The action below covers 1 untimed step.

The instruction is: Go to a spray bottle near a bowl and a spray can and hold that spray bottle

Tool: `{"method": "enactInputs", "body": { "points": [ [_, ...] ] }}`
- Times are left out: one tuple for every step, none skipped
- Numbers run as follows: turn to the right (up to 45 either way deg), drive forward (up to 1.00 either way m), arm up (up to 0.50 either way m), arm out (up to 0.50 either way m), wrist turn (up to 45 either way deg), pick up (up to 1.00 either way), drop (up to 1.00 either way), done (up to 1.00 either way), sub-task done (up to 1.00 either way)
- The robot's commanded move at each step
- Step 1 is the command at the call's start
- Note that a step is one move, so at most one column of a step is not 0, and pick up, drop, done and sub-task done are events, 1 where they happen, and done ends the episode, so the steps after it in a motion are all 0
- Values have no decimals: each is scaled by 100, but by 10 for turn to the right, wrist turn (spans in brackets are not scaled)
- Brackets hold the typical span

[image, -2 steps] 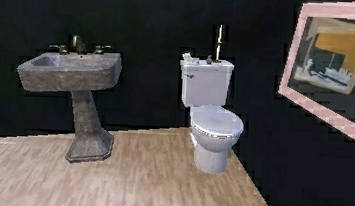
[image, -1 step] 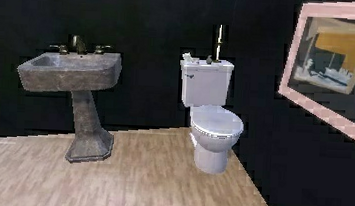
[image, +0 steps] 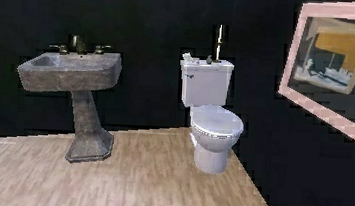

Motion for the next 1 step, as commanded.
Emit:
{"method": "enactInputs", "body": {
  "points": [
    [0,0,0,0,0,0,0,100,0]
  ]
}}
